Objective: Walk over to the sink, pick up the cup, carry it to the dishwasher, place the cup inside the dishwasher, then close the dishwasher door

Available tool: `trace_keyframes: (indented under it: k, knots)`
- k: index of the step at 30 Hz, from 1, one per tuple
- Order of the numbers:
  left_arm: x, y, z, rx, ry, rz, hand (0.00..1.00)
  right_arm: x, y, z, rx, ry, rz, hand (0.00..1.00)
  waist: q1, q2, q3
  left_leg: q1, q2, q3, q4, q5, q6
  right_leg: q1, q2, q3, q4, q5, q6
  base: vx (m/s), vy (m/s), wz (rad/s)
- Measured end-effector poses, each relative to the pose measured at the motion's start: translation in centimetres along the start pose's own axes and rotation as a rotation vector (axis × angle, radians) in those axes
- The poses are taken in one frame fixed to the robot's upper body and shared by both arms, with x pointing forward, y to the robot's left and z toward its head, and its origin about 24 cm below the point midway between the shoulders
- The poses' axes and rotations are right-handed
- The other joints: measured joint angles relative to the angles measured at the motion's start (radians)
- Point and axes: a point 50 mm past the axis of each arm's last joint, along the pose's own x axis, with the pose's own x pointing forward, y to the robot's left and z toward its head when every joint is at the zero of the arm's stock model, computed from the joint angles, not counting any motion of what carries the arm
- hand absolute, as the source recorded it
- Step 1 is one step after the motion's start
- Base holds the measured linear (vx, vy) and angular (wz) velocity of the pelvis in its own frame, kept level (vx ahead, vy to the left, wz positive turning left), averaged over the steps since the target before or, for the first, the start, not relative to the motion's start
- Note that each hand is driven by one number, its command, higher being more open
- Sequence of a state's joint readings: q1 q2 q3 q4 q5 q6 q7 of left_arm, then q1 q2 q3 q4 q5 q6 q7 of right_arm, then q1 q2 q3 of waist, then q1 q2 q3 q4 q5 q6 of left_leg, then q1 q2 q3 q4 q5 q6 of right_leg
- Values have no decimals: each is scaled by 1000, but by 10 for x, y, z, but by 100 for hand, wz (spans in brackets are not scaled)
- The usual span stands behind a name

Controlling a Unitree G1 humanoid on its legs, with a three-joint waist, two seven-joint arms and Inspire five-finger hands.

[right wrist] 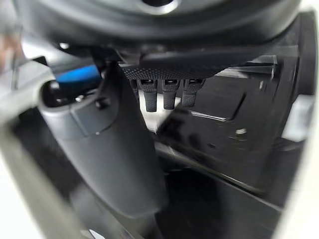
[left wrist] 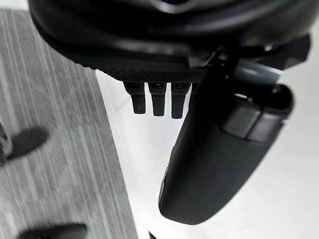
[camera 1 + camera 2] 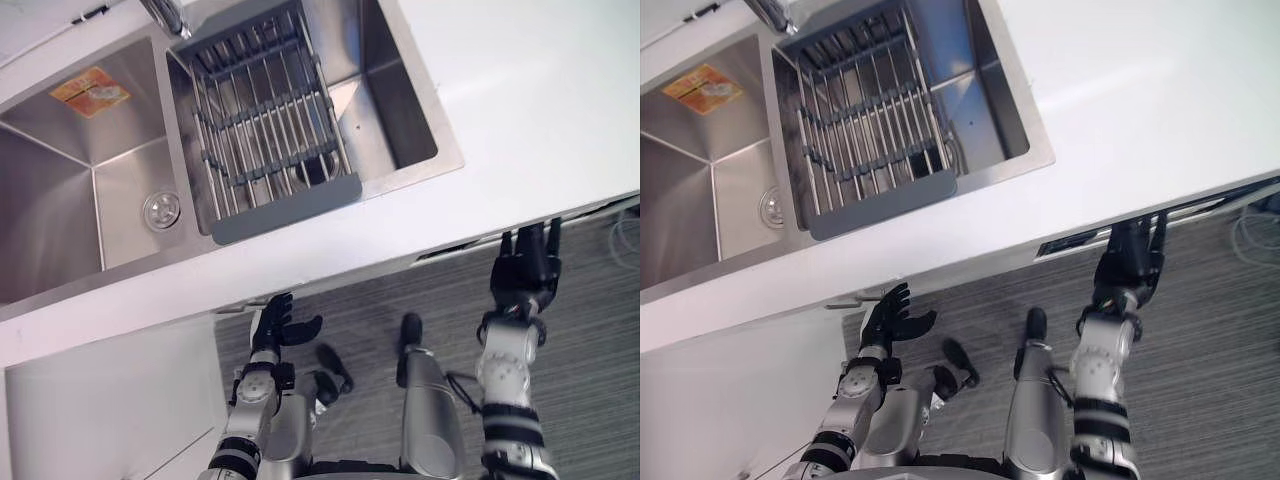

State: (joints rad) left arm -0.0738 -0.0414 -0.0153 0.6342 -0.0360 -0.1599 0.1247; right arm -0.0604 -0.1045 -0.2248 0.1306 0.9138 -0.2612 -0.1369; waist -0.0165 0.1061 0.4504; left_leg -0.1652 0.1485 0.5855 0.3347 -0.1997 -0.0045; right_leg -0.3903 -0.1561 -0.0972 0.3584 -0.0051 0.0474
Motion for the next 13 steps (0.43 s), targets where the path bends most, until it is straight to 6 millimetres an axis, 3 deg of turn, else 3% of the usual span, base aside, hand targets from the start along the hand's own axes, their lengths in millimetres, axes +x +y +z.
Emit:
trace_keyframes:
  k: [2,5,8,10,13]
  knots:
    - [-4,9,-17,12,67,25,90,-32,-19,-13,-221,85,37,90,-4,-70,-55,32,11,-26,-18,-7,-16,49,9,-35,-15,-24,-10,61,-68,24]
    - [-16,20,-39,58,153,44,90,-63,-43,-27,-426,187,5,90,-8,-116,-119,63,11,-58,-54,4,-32,99,13,-73,-37,-40,-13,102,-61,29]
    - [-27,29,-56,71,216,64,90,-83,-71,-41,-579,313,-62,90,-12,-128,-170,84,4,-85,-86,29,-36,137,10,-106,-58,-46,-8,139,-23,34]
    - [-36,40,-69,96,272,85,90,-104,-104,-59,-698,482,-151,90,-21,-126,-218,113,-13,-116,-135,52,-37,177,3,-138,-84,-48,-4,172,3,42]
    - [-40,55,-75,129,300,112,90,-127,-131,-76,-808,664,-216,90,-20,-121,-249,141,-25,-141,-188,73,-42,217,5,-167,-121,-45,1,95,3,29]
